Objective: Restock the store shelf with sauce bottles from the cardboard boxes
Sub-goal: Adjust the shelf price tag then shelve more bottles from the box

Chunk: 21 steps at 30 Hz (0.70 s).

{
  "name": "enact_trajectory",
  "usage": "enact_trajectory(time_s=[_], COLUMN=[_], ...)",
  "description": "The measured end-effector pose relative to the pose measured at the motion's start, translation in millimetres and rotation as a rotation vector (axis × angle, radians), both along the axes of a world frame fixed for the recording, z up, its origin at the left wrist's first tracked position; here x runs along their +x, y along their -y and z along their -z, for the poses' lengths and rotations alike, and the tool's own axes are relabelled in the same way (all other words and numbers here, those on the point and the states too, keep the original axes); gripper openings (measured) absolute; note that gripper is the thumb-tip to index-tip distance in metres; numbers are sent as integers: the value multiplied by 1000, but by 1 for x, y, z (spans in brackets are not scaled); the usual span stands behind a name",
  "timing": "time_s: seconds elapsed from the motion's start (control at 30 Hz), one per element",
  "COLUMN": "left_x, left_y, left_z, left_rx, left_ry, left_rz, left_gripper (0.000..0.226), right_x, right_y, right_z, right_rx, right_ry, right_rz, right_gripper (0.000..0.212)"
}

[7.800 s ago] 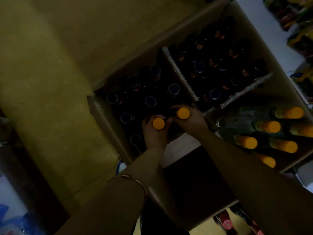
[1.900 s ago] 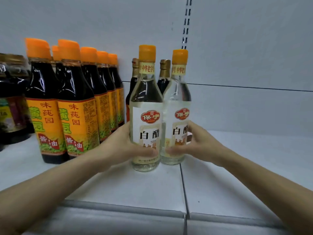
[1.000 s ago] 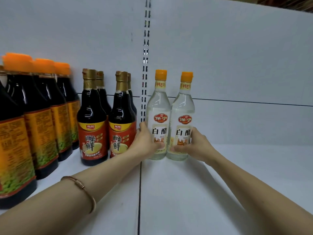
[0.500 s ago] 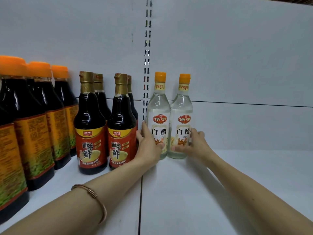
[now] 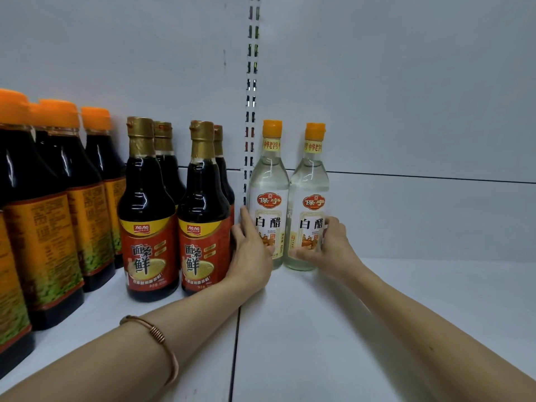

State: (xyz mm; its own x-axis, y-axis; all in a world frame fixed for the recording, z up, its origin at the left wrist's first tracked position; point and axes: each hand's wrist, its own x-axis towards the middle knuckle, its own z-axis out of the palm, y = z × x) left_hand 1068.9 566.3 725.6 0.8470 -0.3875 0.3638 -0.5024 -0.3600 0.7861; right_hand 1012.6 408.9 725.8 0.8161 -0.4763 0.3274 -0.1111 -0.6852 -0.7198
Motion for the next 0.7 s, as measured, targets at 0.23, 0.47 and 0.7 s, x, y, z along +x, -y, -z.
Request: enact_trajectory(time_s=[0.23, 0.47, 0.7], left_x=[-1, -12, -39], left_y=[-1, -5, -29], left_z=[-2, -3, -17], left_rx=[9, 84, 195], left_ry=[-3, -67, -149], left_rz=[-16, 34, 133], left_gripper=[94, 100, 85], right_x=[-8, -11, -28], right_y=[-15, -19, -35], right_z=[-4, -12, -21], right_rx=[-60, -58, 74], right_ry=[6, -38, -112], right_rz=[48, 59, 110], right_gripper=[70, 72, 81])
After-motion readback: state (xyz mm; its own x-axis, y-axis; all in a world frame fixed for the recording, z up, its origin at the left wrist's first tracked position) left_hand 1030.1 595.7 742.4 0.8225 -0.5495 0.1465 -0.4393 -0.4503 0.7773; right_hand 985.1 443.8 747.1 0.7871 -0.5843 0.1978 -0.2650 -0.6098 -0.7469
